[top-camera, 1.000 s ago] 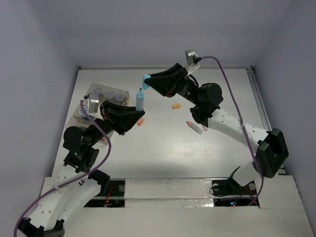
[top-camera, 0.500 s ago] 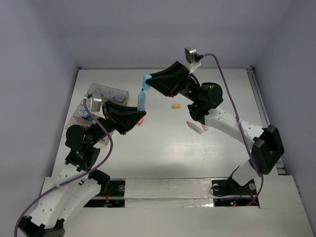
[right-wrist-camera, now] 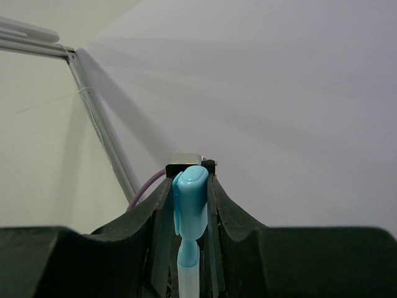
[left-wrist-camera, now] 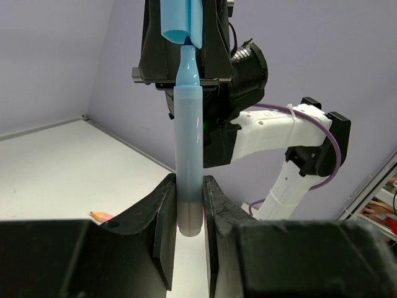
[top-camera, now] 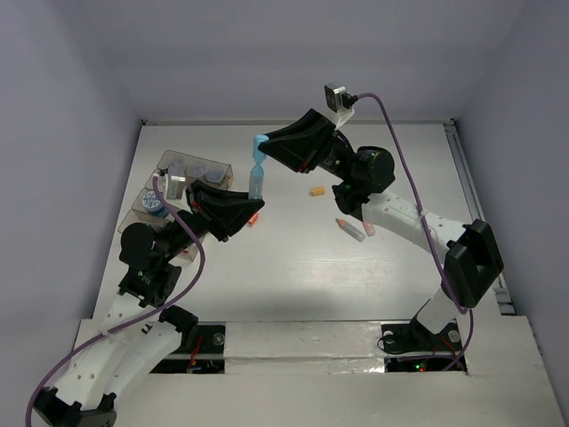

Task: Sort the stationery into containers
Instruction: Close the pen cap on the pen.

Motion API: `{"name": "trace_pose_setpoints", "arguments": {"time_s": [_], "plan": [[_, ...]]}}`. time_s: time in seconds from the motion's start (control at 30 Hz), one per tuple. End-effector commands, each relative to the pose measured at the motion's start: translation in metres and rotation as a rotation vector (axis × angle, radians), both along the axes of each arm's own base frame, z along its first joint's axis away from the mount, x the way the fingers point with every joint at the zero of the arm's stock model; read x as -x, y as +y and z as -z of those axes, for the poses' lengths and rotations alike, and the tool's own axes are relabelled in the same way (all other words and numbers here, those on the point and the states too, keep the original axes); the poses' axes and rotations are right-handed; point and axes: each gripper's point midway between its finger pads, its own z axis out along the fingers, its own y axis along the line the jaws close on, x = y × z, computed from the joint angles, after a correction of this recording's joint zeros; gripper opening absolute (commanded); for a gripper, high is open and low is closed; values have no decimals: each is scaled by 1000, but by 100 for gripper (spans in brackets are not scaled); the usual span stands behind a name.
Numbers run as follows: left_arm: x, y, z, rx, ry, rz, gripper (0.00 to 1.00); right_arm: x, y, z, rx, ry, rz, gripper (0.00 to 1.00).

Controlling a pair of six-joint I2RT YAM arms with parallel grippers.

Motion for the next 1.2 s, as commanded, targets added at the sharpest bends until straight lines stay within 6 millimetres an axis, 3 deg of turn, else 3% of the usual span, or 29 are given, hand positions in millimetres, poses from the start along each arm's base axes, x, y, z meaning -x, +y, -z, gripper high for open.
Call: {"name": "trace_pose_setpoints", "arguments": {"time_s": [0.0, 0.8, 1.17], "plan": [[6, 4, -17, 25, -76, -7, 0, 14, -14, -18, -61, -73, -12, 0], [8, 6, -33, 54, -97, -4, 0, 16, 0, 23, 21, -12, -146, 0], [15, 15, -62, 141, -150, -23, 0, 27, 2, 38, 26, -12, -167, 0]]}}
